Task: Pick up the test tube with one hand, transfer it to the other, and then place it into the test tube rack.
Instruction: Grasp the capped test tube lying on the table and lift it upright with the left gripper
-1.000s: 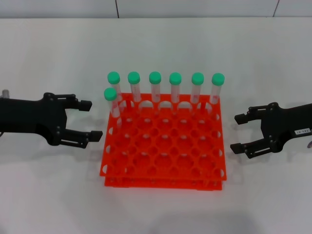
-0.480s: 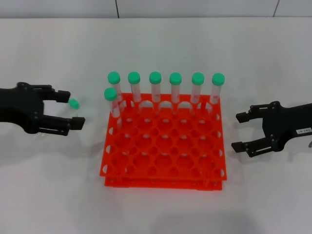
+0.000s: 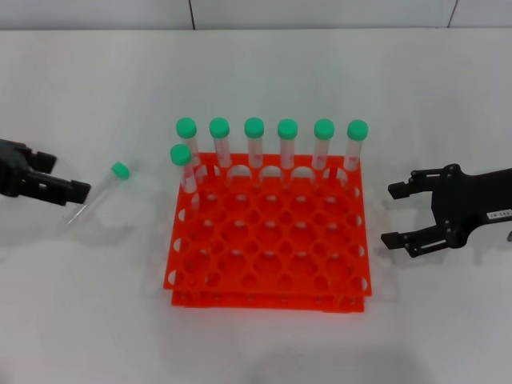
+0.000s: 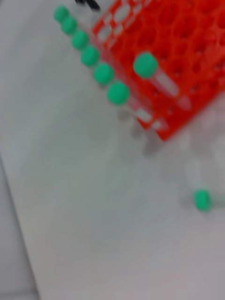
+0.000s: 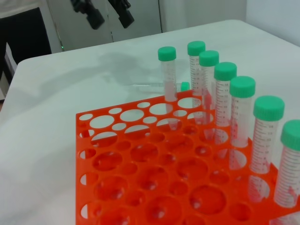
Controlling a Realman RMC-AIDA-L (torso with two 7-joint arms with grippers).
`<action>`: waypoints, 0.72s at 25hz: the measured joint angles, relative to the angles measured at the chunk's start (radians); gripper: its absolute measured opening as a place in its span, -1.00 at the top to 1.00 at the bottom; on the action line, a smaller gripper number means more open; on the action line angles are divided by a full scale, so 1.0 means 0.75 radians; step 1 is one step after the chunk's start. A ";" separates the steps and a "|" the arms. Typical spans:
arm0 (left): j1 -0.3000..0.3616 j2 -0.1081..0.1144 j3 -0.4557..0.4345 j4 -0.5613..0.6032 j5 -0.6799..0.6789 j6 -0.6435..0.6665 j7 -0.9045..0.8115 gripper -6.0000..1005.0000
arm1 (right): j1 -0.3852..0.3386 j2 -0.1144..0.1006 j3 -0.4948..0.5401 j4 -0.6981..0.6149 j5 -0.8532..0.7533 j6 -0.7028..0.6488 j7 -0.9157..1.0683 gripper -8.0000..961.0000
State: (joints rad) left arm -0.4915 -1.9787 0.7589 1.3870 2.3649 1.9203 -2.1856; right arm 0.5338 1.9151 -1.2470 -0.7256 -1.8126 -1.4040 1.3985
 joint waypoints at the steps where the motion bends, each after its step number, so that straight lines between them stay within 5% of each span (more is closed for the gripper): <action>1: -0.020 0.006 0.002 -0.001 0.044 -0.001 -0.024 -0.74 | 0.000 0.000 0.000 0.000 0.000 0.000 0.000 -0.75; 9: -0.107 -0.006 0.109 -0.030 0.313 -0.084 -0.048 -0.74 | 0.000 0.018 0.000 -0.015 0.001 -0.005 -0.011 -0.75; 18: -0.126 -0.017 0.221 -0.163 0.387 -0.251 -0.055 -0.74 | 0.001 0.028 0.007 -0.024 0.011 -0.044 -0.021 -0.75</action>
State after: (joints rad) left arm -0.5863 -1.9914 0.9249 1.2650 2.6553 1.7322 -2.2270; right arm 0.5344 1.9360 -1.2418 -0.7433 -1.8041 -1.4372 1.3824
